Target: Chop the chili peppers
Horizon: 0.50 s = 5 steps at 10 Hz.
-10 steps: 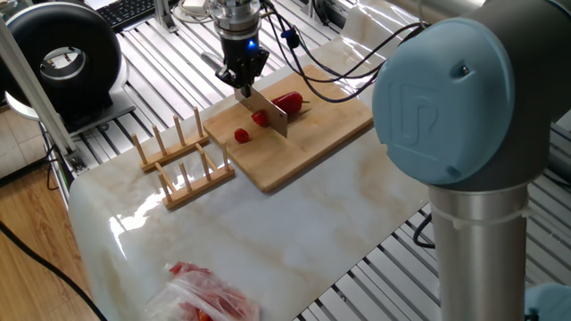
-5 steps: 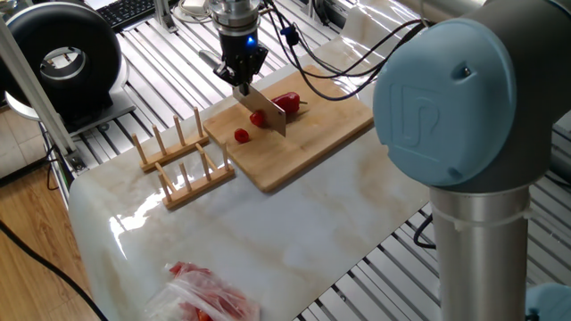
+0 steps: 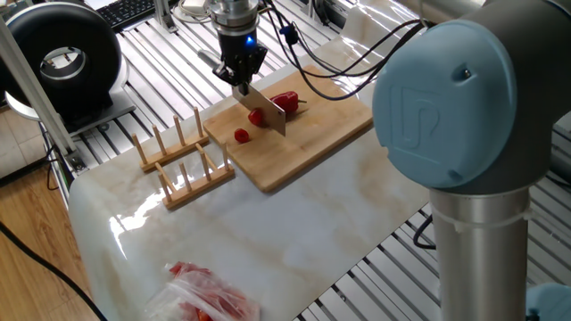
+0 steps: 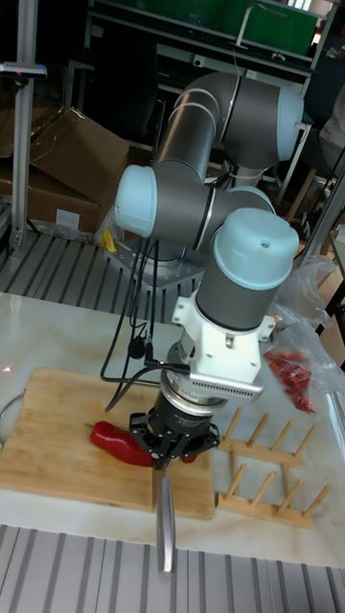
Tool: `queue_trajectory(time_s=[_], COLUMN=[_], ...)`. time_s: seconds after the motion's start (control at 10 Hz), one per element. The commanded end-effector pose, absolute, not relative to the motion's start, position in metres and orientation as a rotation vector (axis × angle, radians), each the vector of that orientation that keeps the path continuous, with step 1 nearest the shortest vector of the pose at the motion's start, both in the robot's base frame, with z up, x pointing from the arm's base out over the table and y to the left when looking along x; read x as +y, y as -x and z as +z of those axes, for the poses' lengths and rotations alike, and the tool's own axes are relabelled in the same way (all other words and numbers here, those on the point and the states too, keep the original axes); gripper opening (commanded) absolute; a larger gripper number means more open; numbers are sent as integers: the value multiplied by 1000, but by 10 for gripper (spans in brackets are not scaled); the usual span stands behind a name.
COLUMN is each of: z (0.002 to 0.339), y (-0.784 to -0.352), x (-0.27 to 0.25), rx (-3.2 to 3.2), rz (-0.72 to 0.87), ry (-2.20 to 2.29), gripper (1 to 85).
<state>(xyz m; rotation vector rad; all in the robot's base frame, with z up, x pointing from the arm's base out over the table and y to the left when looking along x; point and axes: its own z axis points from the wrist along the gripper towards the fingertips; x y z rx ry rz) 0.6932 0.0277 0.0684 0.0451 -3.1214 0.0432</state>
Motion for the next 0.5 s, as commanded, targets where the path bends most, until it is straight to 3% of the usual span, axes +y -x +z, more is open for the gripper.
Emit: queue_trajectory(time_s=[0.0,0.4], z=[59,58], y=[-697,-699], x=[30,33], rx=[-3140,-3151], rz=[39,42], ry=[-42,-40], gripper=[13,13])
